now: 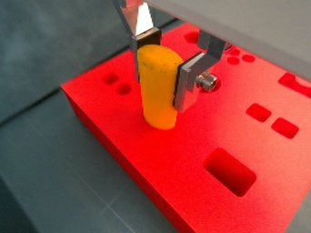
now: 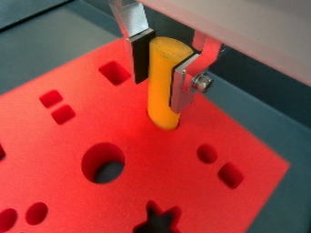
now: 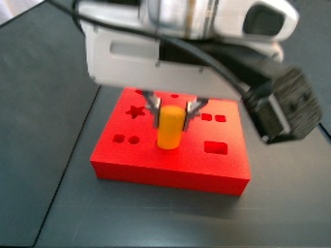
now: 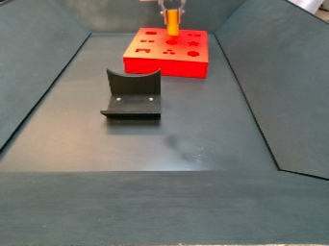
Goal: Pick up the oval object. Move up. Place the oval object on the fixture. Regrasp the oval object. Move to above the board. Insert the oval object.
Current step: Insert the oval object.
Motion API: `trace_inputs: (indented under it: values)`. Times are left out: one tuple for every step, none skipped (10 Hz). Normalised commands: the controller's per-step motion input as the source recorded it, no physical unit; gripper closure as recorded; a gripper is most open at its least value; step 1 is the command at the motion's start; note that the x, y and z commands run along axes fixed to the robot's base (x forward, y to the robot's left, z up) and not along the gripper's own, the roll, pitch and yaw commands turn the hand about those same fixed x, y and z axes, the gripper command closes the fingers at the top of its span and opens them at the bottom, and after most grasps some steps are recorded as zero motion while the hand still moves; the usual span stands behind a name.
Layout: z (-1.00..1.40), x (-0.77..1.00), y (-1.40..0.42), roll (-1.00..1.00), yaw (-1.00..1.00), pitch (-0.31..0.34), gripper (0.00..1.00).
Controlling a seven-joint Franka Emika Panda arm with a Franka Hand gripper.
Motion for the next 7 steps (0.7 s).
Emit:
trace_inputs:
  values:
    - [-0.71,0.16,0.18,0.00,0.29,-0.243,1.00]
    - [-0.73,0.16,0.13,-0.03,0.40,-0.250,1.00]
    - [-0.77,0.11,0.17,0.00,0.38,-0.233,1.00]
    - [-0.75,0.02,0.18,0.07,0.36,-0.227,1.00]
    - [-0.65,0.04,0.00,0.10,0.26,-0.259,1.00]
    - [0.00,-0.01,0.00,0.00,0.00,-0.034,1.00]
    - [-0.03,0.00,0.00,0.00,0.00,-0.074,1.00]
